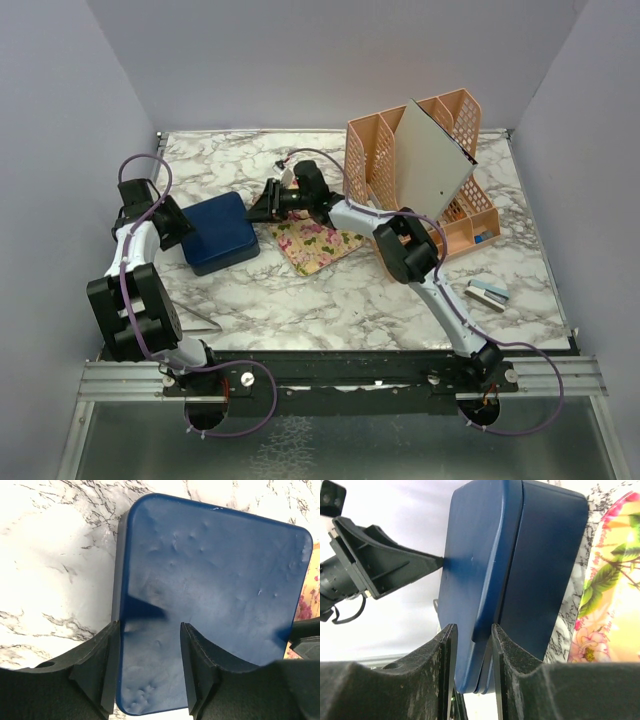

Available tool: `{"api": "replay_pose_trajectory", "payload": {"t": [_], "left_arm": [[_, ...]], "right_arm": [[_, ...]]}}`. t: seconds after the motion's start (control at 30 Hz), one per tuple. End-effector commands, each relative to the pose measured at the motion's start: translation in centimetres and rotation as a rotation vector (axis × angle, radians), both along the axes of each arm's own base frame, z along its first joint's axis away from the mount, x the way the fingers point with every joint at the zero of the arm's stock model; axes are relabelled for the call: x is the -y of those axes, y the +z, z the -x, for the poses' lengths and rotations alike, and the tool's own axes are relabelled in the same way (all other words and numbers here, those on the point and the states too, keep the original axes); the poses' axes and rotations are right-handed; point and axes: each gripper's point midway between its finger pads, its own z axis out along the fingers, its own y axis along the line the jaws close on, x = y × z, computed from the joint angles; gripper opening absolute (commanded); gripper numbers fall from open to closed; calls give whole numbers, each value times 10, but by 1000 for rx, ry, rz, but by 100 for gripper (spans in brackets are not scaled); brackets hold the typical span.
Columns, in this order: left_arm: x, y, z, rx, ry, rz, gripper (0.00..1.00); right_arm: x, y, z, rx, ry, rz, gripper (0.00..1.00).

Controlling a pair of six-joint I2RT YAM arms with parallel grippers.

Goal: Pack the chocolate
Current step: Adjust the packing box at the center of the board.

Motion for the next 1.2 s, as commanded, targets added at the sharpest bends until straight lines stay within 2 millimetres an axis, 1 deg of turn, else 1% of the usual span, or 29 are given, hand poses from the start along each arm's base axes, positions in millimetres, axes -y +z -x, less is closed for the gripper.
{"api": "replay_pose_trajectory", "payload": {"t": [0.0,0.13,0.3,0.43,0.6,0.7,0.8,0.9,1.0,1.07,1.17], "left_arm": [[81,35,-9,114,-208,292,52],[83,34,-10,112,-212,290,53],[83,34,-9,112,-213,291,55],[86,37,-6,120,-219,293,55],[88,31,3,102,-219,295,55],[86,26,7,90,-219,272,55],[80,35,2,111,-217,238,56],[68,56,-12,151,-202,178,61],[44,74,-29,164,-169,58,65],[19,74,-36,136,-115,-37,67],[-16,59,-36,59,-46,-119,79]], "right_arm": [[-36,43,101,17,384,-180,35],[-33,55,112,-8,456,-242,35],[-33,58,110,-52,436,-282,35],[-39,60,96,-71,319,-283,35],[-41,64,80,-115,170,-275,35],[-37,54,71,-101,87,-214,35],[-26,42,61,-103,0,-173,36],[-15,34,52,-111,-55,-162,35],[-10,33,46,-106,-84,-154,35],[-11,36,45,-91,-73,-142,35],[-10,37,45,-66,-74,-111,36]]}}
